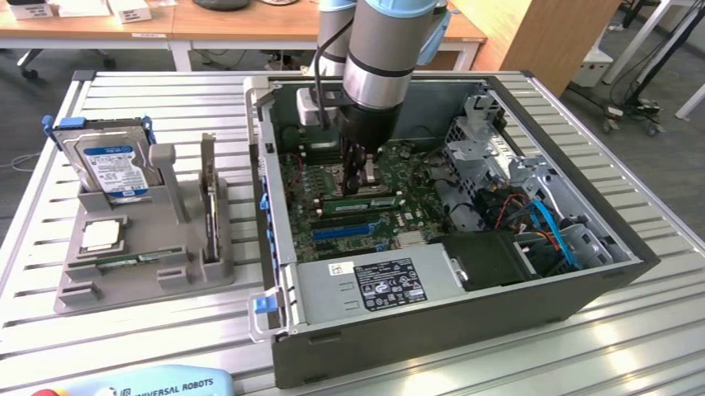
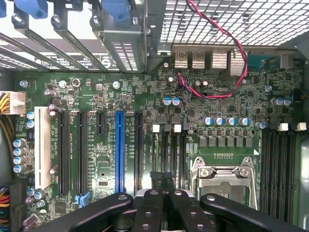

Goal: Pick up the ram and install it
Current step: 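Press down the ram until it locks into place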

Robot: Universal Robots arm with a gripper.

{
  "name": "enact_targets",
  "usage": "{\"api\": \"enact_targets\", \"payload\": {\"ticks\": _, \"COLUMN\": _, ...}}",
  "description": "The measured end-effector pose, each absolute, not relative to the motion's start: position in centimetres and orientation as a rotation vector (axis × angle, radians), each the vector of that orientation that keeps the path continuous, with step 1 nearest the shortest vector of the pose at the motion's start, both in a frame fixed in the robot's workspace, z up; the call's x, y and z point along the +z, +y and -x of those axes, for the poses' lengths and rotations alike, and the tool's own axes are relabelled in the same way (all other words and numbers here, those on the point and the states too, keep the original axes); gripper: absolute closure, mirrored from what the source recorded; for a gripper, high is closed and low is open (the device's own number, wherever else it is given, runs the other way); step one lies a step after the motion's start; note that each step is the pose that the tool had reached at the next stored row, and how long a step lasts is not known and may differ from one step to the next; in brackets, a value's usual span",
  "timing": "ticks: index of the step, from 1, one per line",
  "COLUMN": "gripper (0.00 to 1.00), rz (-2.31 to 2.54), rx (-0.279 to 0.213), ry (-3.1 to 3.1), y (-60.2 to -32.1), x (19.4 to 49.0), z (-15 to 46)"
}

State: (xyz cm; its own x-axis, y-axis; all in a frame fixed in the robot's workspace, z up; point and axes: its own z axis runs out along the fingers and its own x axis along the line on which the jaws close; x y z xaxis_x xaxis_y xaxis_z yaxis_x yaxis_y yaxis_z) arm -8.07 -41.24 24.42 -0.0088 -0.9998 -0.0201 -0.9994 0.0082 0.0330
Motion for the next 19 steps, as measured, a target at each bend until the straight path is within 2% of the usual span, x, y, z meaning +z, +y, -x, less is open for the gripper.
{"api": "enact_targets", "payload": {"ticks": 19, "gripper": 0.90, "rz": -2.206, "rx": -0.058, "ry": -2.224, "y": -41.30, "x": 23.64, "z": 8.06}}
